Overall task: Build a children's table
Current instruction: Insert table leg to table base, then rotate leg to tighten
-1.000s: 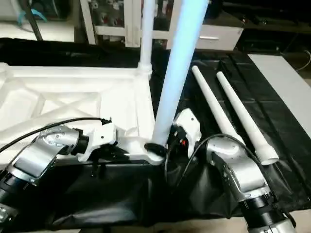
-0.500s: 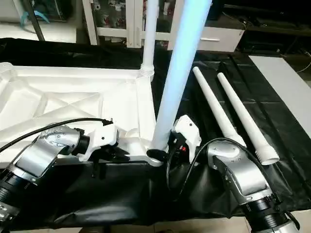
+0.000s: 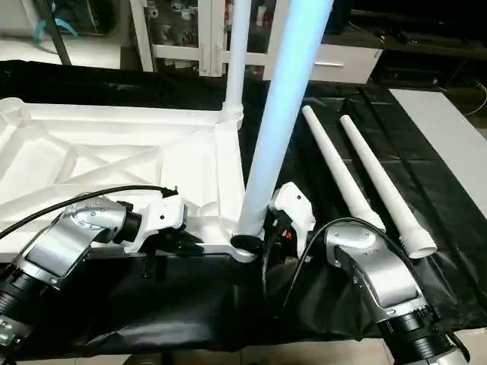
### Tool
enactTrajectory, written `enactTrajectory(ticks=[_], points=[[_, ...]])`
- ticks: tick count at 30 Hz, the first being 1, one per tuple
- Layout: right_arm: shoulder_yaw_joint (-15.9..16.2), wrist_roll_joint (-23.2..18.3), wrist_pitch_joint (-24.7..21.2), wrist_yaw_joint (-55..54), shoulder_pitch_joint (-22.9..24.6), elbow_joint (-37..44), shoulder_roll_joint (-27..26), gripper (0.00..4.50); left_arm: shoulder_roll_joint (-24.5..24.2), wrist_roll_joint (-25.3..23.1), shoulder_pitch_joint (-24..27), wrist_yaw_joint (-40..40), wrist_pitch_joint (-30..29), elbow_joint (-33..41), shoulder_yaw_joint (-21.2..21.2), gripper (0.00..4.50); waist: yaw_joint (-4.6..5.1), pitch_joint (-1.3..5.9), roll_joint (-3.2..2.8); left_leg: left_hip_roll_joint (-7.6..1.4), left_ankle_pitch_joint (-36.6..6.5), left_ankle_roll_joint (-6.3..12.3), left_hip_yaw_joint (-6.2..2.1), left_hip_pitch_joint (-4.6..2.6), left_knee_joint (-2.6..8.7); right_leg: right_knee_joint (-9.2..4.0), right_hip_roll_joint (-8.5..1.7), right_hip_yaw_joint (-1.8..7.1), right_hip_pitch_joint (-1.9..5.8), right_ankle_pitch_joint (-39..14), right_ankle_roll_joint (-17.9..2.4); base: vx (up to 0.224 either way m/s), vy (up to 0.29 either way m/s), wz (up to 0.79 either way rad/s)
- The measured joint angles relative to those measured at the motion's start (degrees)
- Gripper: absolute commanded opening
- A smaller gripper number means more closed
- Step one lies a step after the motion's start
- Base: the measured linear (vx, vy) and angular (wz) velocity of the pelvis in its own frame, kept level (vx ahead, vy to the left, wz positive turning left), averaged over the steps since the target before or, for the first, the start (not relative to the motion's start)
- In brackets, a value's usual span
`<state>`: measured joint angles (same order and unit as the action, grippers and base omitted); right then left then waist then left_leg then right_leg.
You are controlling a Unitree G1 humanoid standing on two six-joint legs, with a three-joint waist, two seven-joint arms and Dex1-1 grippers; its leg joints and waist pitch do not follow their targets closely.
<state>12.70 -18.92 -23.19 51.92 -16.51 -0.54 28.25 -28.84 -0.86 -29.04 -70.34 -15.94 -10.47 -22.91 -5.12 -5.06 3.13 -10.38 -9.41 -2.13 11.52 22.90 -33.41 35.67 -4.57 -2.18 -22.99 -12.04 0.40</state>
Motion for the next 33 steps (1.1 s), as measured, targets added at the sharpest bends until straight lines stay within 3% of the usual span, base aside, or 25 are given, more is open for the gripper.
enactTrajectory(ticks=[3, 8, 12, 17, 22, 29, 31, 33], points=[[-1.2, 0.1, 0.4, -3.5, -0.1, -2.4, -3.7, 2.58, 0.4, -0.1, -0.1, 1.2, -0.8, -1.2, 0.7, 0.00, 0.33, 0.01, 0.02, -0.03, 0.0, -0.02, -0.01, -0.15, -0.17, 0.29, 0.00, 0.04, 0.01, 0.1, -0.1, 0.000, 0.000, 0.00], [-4.5, 1.0, 2.2, -16.6, -4.1, -11.5, -12.5, 2.57, 5.0, -2.4, -2.5, 9.8, -3.9, -5.9, 2.5, 0.00, 1.76, 0.01, 0.03, -0.04, 0.0, -0.14, -0.02, -0.58, -0.10, 0.26, -0.06, -0.02, 0.14, 0.1, -0.1, -0.034, 0.000, -0.04], [-5.9, 2.1, 4.1, -24.2, -6.9, -16.7, -16.2, 2.57, 8.5, -3.8, -4.4, 15.4, -5.9, -8.9, 2.7, 0.00, 2.00, 0.01, 0.02, 0.04, 0.0, -0.16, -0.03, -0.68, -0.09, 0.12, -0.25, -0.12, 0.09, 0.1, -0.1, 0.000, 0.000, 0.00], [-8.9, 5.9, 9.5, -39.6, -15.7, -30.5, -23.6, 2.57, 16.6, -5.6, -8.2, 27.8, -10.7, -15.2, 5.1, 0.00, 2.83, 0.01, 0.02, 0.43, 0.0, -0.15, -0.03, -0.75, -0.09, -0.11, -0.67, -0.14, 0.03, 0.1, -0.1, 0.000, 0.000, 0.00], [-10.9, 6.3, 13.5, -49.2, -21.4, -39.8, -27.4, 2.57, 19.5, -6.6, -10.2, 34.3, -11.4, -18.5, 5.3, 0.00, 3.18, 0.07, 0.02, 0.52, 0.0, -0.10, -0.02, -0.72, 0.03, -0.74, -0.68, -0.11, 0.15, 0.2, -0.3, 0.000, 0.000, 0.00], [-12.5, 6.3, 17.3, -50.1, -23.9, -44.9, -29.1, 2.57, 19.4, -6.9, -10.6, 35.2, -11.1, -19.2, 5.6, 0.00, 3.16, 0.11, 0.17, 0.51, 0.0, -0.06, -0.01, -0.76, 0.16, -0.75, -0.69, -0.13, 0.06, 0.7, -0.1, 0.000, 0.000, 0.00], [-12.8, 6.2, 18.2, -48.1, -23.7, -45.0, -29.0, 3.12, 18.9, -6.9, -10.5, 34.5, -10.7, -18.9, 5.5, 0.00, 3.15, 0.10, 0.19, 0.50, 0.0, -0.06, -0.01, -0.74, 0.25, -0.75, -0.69, -0.16, -0.04, 0.8, -0.1, 0.000, 0.000, 0.00], [-12.9, 5.9, 19.1, -44.6, -22.9, -44.6, -28.2, 3.29, 18.1, -6.8, -10.0, 33.5, -10.2, -18.0, 5.4, 0.00, 3.15, 0.09, 0.18, 0.50, 0.0, -0.07, -0.01, -0.69, 0.41, -0.76, -0.69, -0.17, -0.16, 0.9, 0.0, 0.000, 0.000, 0.00]])
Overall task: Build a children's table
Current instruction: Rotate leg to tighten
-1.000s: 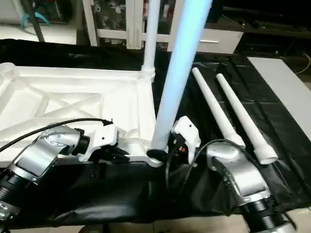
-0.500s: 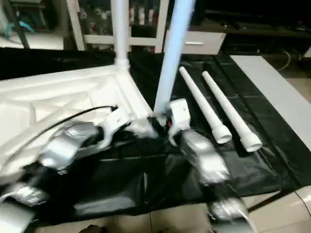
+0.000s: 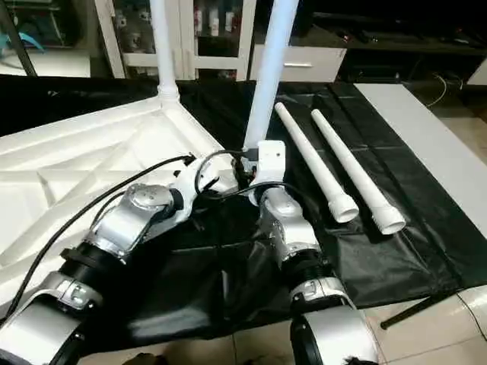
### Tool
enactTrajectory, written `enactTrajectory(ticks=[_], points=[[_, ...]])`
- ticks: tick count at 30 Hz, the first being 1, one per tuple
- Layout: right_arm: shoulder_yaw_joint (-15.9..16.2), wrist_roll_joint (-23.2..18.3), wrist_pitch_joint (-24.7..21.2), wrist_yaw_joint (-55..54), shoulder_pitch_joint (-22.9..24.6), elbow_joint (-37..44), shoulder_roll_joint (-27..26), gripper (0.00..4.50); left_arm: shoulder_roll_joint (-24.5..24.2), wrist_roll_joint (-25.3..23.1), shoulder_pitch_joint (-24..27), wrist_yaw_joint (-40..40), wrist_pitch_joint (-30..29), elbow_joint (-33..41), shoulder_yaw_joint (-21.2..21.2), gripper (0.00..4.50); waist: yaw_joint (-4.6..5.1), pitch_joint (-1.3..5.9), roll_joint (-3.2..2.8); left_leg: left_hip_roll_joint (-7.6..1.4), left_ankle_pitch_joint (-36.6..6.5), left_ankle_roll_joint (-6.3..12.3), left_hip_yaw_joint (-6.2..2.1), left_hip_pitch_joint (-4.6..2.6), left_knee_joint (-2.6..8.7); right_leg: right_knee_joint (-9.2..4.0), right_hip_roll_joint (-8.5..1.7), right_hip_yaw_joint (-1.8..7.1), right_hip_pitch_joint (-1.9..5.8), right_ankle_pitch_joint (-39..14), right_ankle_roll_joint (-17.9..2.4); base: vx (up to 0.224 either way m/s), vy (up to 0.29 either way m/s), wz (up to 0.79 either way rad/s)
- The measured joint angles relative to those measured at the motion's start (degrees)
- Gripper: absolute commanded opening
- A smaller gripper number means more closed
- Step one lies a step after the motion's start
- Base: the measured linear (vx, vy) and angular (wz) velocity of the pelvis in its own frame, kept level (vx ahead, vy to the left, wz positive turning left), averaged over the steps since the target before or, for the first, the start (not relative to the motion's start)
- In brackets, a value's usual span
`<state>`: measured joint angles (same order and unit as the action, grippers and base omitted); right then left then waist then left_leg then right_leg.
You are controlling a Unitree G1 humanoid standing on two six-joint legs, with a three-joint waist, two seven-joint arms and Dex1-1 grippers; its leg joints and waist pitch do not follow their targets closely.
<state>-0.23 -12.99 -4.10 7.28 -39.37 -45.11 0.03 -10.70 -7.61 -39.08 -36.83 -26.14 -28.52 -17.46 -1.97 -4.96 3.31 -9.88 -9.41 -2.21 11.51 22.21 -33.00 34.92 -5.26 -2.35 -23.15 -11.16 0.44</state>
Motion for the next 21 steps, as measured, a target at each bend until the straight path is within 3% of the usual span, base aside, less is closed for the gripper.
enactTrajectory(ticks=[7, 11, 16, 21], points=[[1.9, -1.6, -2.1, 11.7, 5.2, 8.8, 4.5, 4.01, -4.8, 1.4, 2.3, -8.0, 2.6, 4.4, -1.0, 0.00, -0.69, -0.01, -0.02, -0.07, 0.0, -0.05, 0.00, 0.08, 0.50, 0.04, 0.04, -0.15, -0.26, 0.5, 0.0, 0.000, 0.000, 0.00], [6.7, -3.7, -7.5, 24.8, 11.6, 21.5, 13.7, 4.31, -10.8, 4.6, 5.9, -18.8, 4.8, 10.9, -2.8, 0.00, -1.78, -0.01, -0.03, -0.09, 0.1, -0.02, 0.02, 0.13, 0.56, 0.00, 0.06, -0.15, -0.27, 0.1, 0.4, 0.060, -0.007, 0.00], [11.2, -5.4, -11.3, 38.4, 16.9, 32.7, 22.4, 4.40, -17.1, 7.4, 8.1, -30.0, 8.4, 14.8, -4.5, 0.00, -2.42, -0.02, -0.03, -0.09, 0.0, 0.43, 0.13, 0.32, 0.52, -0.12, 0.04, -0.11, -0.33, -0.2, 0.3, 0.012, 0.001, 0.00], [12.3, -6.0, -14.3, 45.5, 18.7, 37.2, 27.3, 4.40, -18.1, 8.0, 8.6, -33.7, 8.8, 15.5, -5.1, 0.00, -2.65, -0.03, 0.00, -0.09, -0.1, 0.21, 0.18, 0.27, 0.37, -0.06, 0.01, -0.07, -0.28, -0.1, 0.3, 0.000, 0.000, 0.00]])
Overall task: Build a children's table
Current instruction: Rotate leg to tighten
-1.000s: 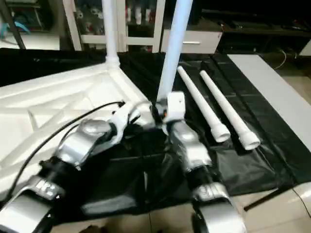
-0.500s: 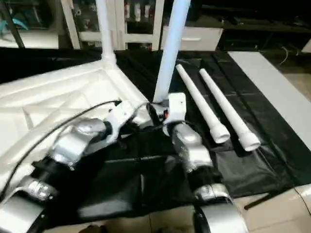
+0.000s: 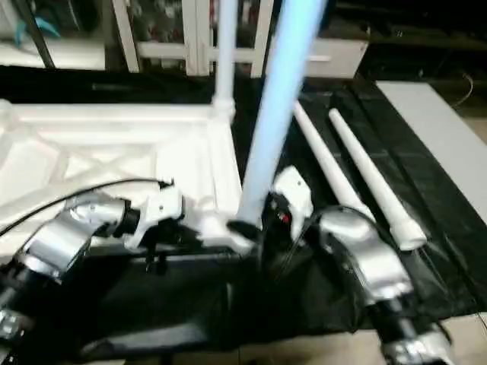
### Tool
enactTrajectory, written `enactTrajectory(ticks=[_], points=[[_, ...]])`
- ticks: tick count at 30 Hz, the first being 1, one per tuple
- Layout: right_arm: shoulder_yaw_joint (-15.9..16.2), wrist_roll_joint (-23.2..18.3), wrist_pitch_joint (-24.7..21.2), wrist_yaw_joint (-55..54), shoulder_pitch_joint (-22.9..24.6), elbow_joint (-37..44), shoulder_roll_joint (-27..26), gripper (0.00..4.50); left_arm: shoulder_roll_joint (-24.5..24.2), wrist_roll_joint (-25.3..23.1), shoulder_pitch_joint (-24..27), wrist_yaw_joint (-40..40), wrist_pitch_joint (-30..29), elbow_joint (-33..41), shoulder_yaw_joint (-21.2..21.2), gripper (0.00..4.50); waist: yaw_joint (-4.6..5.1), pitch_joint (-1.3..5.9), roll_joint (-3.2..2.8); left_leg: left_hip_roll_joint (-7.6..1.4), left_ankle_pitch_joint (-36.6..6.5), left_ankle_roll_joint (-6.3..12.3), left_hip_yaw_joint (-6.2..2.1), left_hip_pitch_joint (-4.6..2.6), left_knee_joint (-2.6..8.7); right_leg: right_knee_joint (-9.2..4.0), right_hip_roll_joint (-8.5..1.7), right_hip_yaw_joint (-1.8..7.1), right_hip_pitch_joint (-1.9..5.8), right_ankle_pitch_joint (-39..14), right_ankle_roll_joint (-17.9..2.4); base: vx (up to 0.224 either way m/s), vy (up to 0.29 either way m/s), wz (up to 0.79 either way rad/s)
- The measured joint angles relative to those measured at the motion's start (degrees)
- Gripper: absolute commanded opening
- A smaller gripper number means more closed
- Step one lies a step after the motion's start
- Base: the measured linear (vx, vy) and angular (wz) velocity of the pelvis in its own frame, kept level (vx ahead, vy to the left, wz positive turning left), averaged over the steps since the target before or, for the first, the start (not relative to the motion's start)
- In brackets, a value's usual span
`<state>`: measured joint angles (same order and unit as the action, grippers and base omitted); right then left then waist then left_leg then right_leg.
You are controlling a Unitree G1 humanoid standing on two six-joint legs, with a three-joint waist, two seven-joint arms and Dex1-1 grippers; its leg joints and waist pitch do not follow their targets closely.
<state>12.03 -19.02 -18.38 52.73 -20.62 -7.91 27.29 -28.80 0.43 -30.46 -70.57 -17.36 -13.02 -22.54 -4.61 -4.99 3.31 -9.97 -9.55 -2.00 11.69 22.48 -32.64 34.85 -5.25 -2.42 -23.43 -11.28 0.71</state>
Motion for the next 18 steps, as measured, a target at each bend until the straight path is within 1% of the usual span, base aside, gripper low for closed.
enactTrajectory(ticks=[4, 5, 7, 8, 9, 11, 12, 15, 17, 18], points=[[1.2, 0.0, -1.8, 1.7, 0.5, 0.9, 1.1, 4.40, -0.4, 0.0, 0.0, -0.6, 0.3, 0.0, -0.3, 0.00, -0.20, -0.02, 0.03, 0.00, 0.0, -0.02, 0.00, -0.15, -0.01, 0.06, 0.00, 0.04, 0.09, 0.1, -0.1, 0.000, 0.000, 0.00], [1.5, 0.1, -1.9, 1.8, 0.5, 1.0, 1.1, 4.25, -0.4, 0.0, 0.0, -0.6, 0.3, 0.0, -0.3, 0.00, -0.21, -0.02, 0.03, 0.00, 0.0, -0.02, 0.00, -0.15, -0.01, 0.07, 0.00, 0.05, 0.09, 0.1, -0.1, 0.000, 0.000, 0.00], [1.9, 0.2, -2.3, 2.5, 0.5, 1.1, 1.2, 4.25, -0.3, 0.1, 0.0, -0.7, 0.3, 0.0, -0.3, 0.00, -0.25, -0.02, 0.03, 0.00, 0.0, -0.03, 0.01, -0.15, -0.01, 0.07, 0.00, 0.05, 0.10, 0.1, -0.1, 0.000, 0.000, 0.00], [2.0, 0.2, -2.5, 2.8, 0.6, 1.1, 1.3, 4.07, -0.4, 0.2, 0.0, -0.7, 0.3, 0.0, -0.3, 0.00, -0.30, -0.02, 0.03, 0.00, 0.0, -0.03, 0.01, -0.15, -0.01, 0.06, 0.00, 0.06, 0.10, 0.1, -0.1, 0.000, 0.000, 0.00], [2.0, 0.2, -2.6, 2.8, 0.7, 1.2, 1.4, 4.07, -0.4, 0.3, 0.0, -0.7, 0.3, 0.0, -0.3, 0.00, -0.34, -0.02, 0.03, 0.00, 0.0, -0.03, 0.01, -0.15, -0.01, 0.07, 0.00, 0.06, 0.10, 0.1, -0.1, 0.000, 0.000, 0.00], [2.0, 0.1, -2.8, 2.8, 0.7, 1.2, 1.4, 3.85, -0.4, 0.4, 0.0, -0.8, 0.3, 0.0, -0.3, 0.00, -0.35, -0.02, 0.04, 0.00, 0.0, -0.02, 0.02, -0.15, -0.03, 0.06, 0.00, 0.06, 0.10, 0.1, -0.1, 0.000, 0.000, 0.00], [2.0, 0.1, -3.0, 2.9, 0.7, 1.2, 1.4, 3.85, -0.4, 0.4, 0.0, -0.9, 0.3, 0.0, -0.3, 0.00, -0.34, -0.02, 0.04, 0.00, 0.0, -0.02, 0.02, -0.15, -0.03, 0.06, 0.00, 0.06, 0.10, 0.1, -0.1, 0.000, 0.000, 0.00], [2.0, 0.1, -3.7, 2.9, 0.9, 1.8, 1.4, 3.50, -0.4, 0.4, 0.0, -1.0, 0.3, 0.0, -0.2, 0.00, -0.36, -0.02, 0.04, 0.00, 0.0, -0.02, 0.02, -0.15, -0.03, 0.07, 0.00, 0.05, 0.10, 0.1, -0.1, 0.000, 0.000, 0.00], [2.0, 0.1, -4.0, 3.1, 1.1, 2.3, 1.4, 3.44, -0.4, 0.4, 0.0, -1.0, 0.3, -0.1, -0.2, 0.00, -0.34, -0.02, 0.04, 0.00, 0.0, -0.02, 0.02, -0.15, -0.04, 0.07, 0.00, 0.06, 0.10, 0.1, -0.1, 0.000, 0.000, 0.00], [2.0, 0.1, -4.0, 3.3, 1.1, 2.3, 1.4, 3.31, -0.4, 0.4, 0.0, -1.0, 0.3, -0.1, -0.2, 0.00, -0.34, -0.02, 0.04, 0.00, 0.0, -0.02, 0.02, -0.15, -0.04, 0.08, 0.00, 0.06, 0.10, 0.1, -0.1, 0.000, 0.000, 0.00]])
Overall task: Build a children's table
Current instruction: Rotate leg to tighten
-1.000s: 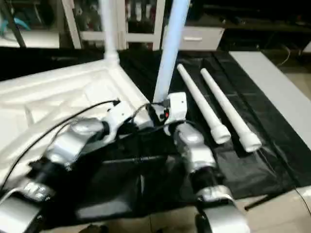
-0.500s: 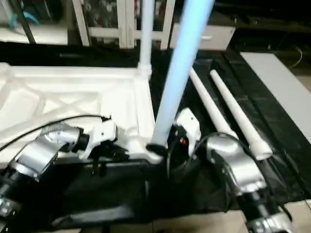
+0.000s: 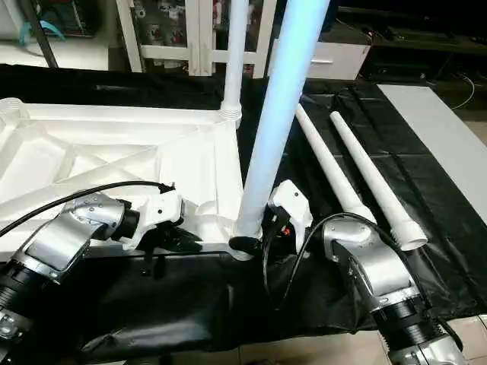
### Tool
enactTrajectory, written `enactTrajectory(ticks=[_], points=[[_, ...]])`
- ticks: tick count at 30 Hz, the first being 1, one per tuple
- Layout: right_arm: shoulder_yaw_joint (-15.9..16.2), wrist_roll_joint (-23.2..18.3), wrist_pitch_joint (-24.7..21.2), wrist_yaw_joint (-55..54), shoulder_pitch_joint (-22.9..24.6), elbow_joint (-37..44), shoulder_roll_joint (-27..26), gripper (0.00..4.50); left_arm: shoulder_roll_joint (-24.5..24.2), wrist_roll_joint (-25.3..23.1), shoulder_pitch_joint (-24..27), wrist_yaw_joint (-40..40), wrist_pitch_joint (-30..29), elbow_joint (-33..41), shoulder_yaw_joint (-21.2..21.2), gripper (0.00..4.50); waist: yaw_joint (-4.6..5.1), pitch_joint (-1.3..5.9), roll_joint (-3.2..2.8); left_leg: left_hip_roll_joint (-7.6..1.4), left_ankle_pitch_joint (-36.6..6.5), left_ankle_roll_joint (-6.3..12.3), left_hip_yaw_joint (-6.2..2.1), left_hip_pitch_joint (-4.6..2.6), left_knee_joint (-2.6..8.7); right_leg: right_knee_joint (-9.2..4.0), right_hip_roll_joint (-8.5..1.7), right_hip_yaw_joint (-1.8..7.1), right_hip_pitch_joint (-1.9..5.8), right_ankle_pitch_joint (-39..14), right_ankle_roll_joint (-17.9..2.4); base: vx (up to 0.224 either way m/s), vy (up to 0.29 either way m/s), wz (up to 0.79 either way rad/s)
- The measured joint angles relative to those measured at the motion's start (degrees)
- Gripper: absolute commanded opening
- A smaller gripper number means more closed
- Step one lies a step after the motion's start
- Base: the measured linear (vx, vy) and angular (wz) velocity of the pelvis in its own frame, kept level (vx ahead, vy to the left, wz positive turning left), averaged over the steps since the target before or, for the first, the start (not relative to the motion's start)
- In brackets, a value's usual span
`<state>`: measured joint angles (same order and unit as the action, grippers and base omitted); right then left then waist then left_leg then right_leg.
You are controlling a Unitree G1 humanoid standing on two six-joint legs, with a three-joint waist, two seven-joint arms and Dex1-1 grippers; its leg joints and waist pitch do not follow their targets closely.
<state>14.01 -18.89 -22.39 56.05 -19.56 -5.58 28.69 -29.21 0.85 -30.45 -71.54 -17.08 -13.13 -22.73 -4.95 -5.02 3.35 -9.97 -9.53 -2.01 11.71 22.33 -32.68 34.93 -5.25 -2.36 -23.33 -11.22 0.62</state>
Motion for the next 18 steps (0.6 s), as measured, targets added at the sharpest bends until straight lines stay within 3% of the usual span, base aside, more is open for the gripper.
enactTrajectory(ticks=[6, 13, 18], points=[[0.0, 0.0, 0.0, 0.1, 0.0, 0.0, 0.0, 2.76, 0.0, 0.0, 0.0, -0.1, 0.0, -0.1, 0.0, 0.00, -0.01, 0.00, 0.00, 0.00, 0.0, 0.00, 0.00, 0.00, -0.01, 0.02, 0.00, 0.00, 0.00, 0.0, 0.0, 0.000, 0.000, 0.00], [-0.5, 0.5, -0.7, -0.8, 0.0, -0.1, -1.3, 2.68, -0.2, 0.0, 0.0, -0.1, 0.0, -0.3, 0.0, 0.00, 0.04, 0.01, 0.02, -0.01, 0.0, 0.01, 0.00, -0.05, -0.08, 0.10, 0.00, 0.01, 0.02, 0.0, 0.0, 0.000, 0.000, 0.00], [-1.8, 1.7, 0.4, -7.8, -0.8, -4.2, -7.0, 2.66, 1.0, -0.8, -0.4, 2.8, -1.8, -2.2, 1.5, 0.00, 1.38, 0.13, 0.22, -0.05, 0.0, -0.03, -0.01, -0.41, -0.07, 0.07, 0.02, -0.01, 0.25, 0.1, -0.2, 0.000, 0.000, 0.00]])
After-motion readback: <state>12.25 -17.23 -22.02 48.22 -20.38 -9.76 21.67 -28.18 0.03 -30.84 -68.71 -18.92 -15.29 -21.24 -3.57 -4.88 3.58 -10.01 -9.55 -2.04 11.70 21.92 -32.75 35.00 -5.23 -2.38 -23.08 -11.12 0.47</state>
